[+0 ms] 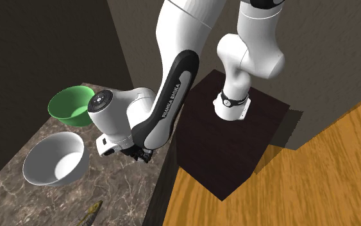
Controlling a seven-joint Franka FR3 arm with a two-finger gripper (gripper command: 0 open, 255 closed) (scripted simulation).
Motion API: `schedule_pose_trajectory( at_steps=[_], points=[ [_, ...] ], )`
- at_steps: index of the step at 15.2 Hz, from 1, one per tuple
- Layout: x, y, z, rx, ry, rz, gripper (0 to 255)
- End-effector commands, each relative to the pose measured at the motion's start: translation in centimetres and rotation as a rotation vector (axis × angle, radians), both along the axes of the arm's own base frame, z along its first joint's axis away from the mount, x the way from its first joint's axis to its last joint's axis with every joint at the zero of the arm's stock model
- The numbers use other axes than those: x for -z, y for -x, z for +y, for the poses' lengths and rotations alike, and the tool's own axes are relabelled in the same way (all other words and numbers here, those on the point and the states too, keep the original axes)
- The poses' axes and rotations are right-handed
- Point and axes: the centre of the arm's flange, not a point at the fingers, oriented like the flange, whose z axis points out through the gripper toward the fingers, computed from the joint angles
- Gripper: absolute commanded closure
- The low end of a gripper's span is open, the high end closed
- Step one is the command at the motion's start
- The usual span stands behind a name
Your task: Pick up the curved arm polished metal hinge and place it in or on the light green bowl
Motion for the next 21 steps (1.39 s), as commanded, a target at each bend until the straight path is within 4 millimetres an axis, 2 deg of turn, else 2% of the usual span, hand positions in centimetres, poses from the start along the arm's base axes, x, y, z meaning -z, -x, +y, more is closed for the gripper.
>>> schedule_pose_trajectory(
  at_steps=[1,5,21],
  points=[
    [0.0,0.0,0.0,0.0,0.0,0.0,255],
    [0.0,0.0,0.0,0.0,0.0,0.0,255],
    [-8.4,0.0,0.0,0.0,0.0,0.0,255]
  ],
)
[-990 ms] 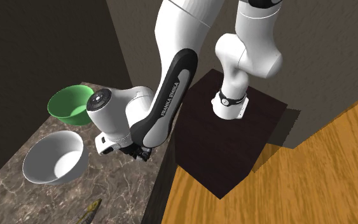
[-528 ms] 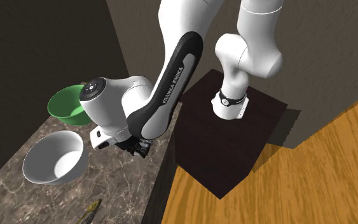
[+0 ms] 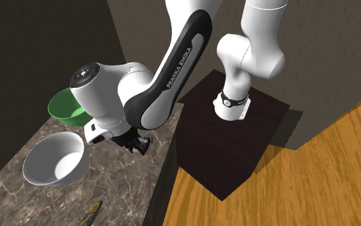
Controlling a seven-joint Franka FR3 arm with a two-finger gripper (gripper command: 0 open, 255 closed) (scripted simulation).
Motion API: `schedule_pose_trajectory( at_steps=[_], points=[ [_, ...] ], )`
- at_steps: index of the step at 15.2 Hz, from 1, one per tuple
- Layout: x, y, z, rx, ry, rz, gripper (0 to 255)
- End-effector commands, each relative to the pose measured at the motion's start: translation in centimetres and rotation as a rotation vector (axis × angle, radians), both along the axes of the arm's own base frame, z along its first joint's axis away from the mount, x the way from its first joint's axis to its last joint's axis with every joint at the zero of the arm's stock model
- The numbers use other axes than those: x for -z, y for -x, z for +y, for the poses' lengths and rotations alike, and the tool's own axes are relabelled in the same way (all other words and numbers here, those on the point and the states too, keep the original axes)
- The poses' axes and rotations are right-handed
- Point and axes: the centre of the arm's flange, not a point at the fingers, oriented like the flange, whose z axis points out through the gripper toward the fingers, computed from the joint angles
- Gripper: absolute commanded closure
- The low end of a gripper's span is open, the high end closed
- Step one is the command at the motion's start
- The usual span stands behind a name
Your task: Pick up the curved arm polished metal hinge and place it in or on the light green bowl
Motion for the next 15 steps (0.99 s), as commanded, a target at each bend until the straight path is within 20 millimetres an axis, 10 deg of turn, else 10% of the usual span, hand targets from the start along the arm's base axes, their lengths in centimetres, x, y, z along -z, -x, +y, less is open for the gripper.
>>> schedule_pose_trajectory(
  at_steps=[1,15],
  points=[
    [-1.0,0.0,0.0,0.0,0.0,0.0,255],
    [-8.4,0.0,0.0,0.0,0.0,0.0,255]
  ],
)
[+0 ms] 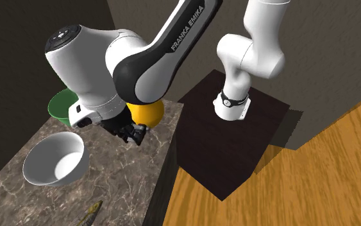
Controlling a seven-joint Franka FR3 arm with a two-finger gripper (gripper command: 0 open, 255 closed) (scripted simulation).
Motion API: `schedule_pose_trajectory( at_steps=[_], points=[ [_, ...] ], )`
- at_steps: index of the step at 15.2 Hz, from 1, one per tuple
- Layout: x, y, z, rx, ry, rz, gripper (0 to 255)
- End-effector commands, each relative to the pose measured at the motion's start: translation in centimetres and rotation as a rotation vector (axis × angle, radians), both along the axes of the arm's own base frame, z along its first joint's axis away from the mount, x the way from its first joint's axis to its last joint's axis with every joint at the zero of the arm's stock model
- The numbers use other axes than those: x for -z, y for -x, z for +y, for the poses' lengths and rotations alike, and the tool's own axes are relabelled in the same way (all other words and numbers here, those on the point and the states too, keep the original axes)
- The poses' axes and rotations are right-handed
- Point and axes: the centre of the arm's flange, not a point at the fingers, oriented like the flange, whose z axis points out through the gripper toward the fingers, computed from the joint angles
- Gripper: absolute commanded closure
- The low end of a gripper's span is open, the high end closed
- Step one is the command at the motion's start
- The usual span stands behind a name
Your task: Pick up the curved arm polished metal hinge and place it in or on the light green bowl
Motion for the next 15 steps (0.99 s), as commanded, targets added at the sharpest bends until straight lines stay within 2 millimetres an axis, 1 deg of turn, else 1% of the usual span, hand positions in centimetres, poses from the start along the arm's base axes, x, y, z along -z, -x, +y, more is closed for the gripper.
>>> schedule_pose_trajectory(
  at_steps=[1,4,5,15],
  points=[
    [-1.1,0.1,0.0,0.0,0.0,0.0,255],
    [-2.7,0.1,0.0,0.0,0.0,0.0,255],
    [-3.0,0.1,0.0,0.0,0.0,0.0,255],
    [-2.8,-1.8,-13.1,0.0,0.0,0.0,255]
  ],
)
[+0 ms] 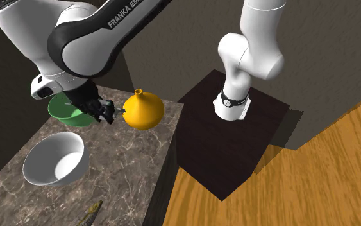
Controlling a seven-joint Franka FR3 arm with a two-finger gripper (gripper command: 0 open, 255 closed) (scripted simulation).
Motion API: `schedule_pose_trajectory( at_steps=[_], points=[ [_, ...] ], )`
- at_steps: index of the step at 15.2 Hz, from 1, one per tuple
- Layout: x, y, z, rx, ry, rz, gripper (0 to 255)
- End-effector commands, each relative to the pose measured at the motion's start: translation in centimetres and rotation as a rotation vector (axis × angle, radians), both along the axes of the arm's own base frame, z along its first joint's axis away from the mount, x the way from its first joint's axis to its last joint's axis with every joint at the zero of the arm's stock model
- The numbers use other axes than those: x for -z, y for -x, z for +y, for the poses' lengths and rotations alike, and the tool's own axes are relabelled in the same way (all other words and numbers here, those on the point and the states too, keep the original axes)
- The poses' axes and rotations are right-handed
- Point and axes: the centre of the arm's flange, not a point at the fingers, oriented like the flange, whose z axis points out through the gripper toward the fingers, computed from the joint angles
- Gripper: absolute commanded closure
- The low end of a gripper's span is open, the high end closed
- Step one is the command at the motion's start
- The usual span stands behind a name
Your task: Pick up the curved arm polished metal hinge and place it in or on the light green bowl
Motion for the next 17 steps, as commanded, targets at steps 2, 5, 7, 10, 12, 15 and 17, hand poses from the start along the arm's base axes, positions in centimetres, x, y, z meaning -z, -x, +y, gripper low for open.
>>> schedule_pose_trajectory(
  at_steps=[2,5,7,10,12,15,17],
  points=[
    [0.3,-0.6,-4.2,-0.001,0.0,0.0,255],
    [0.3,-1.1,-8.1,-0.001,0.0,0.0,255],
    [0.3,-1.5,-10.7,-0.001,0.0,0.0,255],
    [0.4,-2.0,-14.6,-0.001,0.0,0.0,255],
    [0.4,-2.4,-17.2,-0.001,0.0,0.0,255],
    [1.5,-2.7,-19.2,-0.001,0.0,0.0,255],
    [2.6,-2.6,-19.2,-0.001,0.0,0.0,255]
  ],
)
